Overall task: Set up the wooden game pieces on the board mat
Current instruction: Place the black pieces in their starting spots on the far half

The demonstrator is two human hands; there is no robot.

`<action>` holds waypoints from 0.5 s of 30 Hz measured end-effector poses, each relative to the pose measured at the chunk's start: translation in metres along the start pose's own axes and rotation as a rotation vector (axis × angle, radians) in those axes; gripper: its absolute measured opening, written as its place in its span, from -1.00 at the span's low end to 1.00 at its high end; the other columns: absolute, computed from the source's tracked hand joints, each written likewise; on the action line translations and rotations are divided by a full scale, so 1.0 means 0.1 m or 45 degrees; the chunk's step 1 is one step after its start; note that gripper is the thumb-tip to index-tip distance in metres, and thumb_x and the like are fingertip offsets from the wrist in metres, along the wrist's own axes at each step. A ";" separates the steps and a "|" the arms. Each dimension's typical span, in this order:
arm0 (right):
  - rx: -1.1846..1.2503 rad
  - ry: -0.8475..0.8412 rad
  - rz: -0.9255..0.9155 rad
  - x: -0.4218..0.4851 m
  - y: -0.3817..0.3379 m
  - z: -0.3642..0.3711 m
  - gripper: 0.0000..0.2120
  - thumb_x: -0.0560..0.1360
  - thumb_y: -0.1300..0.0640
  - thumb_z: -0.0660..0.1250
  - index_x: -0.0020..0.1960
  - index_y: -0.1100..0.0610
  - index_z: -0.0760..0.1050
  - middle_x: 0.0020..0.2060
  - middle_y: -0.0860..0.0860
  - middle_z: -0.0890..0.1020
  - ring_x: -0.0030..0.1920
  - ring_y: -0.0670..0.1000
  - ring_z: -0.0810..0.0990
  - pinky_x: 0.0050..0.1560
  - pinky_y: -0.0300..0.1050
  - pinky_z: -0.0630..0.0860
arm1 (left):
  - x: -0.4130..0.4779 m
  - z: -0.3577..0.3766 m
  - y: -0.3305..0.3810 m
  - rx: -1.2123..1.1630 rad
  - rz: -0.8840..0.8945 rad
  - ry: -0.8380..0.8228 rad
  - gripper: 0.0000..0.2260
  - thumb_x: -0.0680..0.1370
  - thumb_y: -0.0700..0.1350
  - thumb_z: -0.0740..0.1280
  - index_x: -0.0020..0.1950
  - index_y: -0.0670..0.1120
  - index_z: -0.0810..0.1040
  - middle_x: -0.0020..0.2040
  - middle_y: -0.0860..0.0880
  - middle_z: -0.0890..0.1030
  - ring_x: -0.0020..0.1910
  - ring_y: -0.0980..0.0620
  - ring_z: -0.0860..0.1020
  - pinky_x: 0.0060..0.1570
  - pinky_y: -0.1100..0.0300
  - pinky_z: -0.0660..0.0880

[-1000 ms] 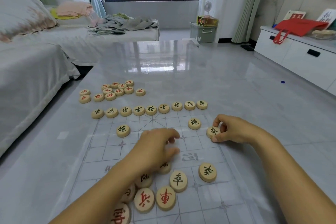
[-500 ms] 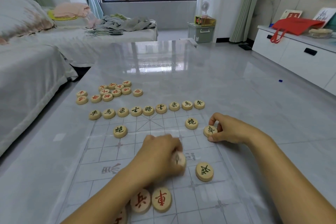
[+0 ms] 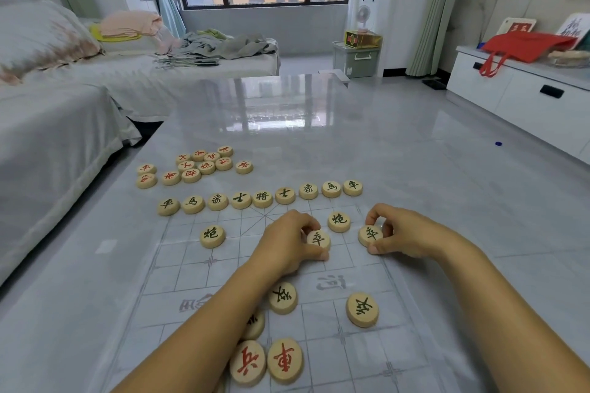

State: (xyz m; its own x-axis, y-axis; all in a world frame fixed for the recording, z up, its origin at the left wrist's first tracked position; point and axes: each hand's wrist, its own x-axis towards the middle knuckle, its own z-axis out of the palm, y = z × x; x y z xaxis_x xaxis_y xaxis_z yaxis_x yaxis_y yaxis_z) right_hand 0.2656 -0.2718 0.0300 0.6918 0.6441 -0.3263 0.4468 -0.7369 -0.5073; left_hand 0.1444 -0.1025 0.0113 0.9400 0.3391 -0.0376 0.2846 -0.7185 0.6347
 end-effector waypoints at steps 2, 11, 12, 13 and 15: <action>0.023 -0.001 0.003 0.00 0.01 0.00 -0.68 0.40 0.05 0.43 0.07 -0.07 0.37 -0.23 -0.08 0.44 -0.24 -0.09 0.41 -0.27 -0.25 0.32 | 0.00 -0.01 -0.01 0.027 0.029 -0.002 -0.60 0.37 -0.06 0.48 0.17 -0.03 0.50 0.04 0.01 0.48 -0.09 0.06 0.43 -0.08 0.22 0.36; 0.070 -0.011 0.002 0.00 0.04 -0.01 -0.68 0.40 0.06 0.44 0.07 -0.07 0.39 -0.23 -0.07 0.44 -0.24 -0.09 0.40 -0.26 -0.24 0.32 | -0.03 0.03 -0.03 -0.037 0.036 0.006 -0.62 0.38 -0.08 0.47 0.17 0.01 0.51 0.10 0.01 0.51 -0.08 0.06 0.44 0.07 0.11 0.45; 0.074 -0.012 0.007 0.01 0.03 -0.01 -0.68 0.39 0.06 0.44 0.07 -0.07 0.39 -0.22 -0.07 0.44 -0.24 -0.09 0.40 -0.26 -0.24 0.32 | -0.03 0.03 -0.03 -0.026 0.036 0.005 -0.61 0.38 -0.08 0.47 0.18 0.01 0.50 0.10 0.01 0.51 -0.07 0.05 0.44 0.09 0.09 0.45; 0.078 -0.013 0.012 0.01 0.03 -0.01 -0.68 0.39 0.06 0.44 0.07 -0.08 0.39 -0.22 -0.07 0.44 -0.24 -0.09 0.40 -0.25 -0.24 0.33 | -0.03 0.03 -0.02 -0.016 0.039 0.001 -0.61 0.38 -0.08 0.47 0.18 0.01 0.50 0.11 0.01 0.51 -0.07 0.05 0.44 0.11 0.07 0.45; 0.080 -0.004 0.018 0.02 0.03 -0.01 -0.67 0.39 0.06 0.44 0.07 -0.08 0.39 -0.21 -0.07 0.45 -0.23 -0.09 0.41 -0.24 -0.24 0.34 | -0.03 0.03 -0.01 0.004 0.044 -0.010 -0.59 0.38 -0.07 0.47 0.20 0.01 0.48 0.13 0.00 0.50 -0.06 0.05 0.44 0.14 0.04 0.44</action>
State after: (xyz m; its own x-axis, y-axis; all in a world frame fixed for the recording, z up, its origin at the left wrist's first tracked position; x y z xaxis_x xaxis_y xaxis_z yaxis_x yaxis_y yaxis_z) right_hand 0.2687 -0.2729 0.0291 0.6960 0.6345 -0.3361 0.4006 -0.7316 -0.5517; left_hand 0.1424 -0.1045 0.0089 0.9507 0.3095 -0.0215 0.2525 -0.7318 0.6330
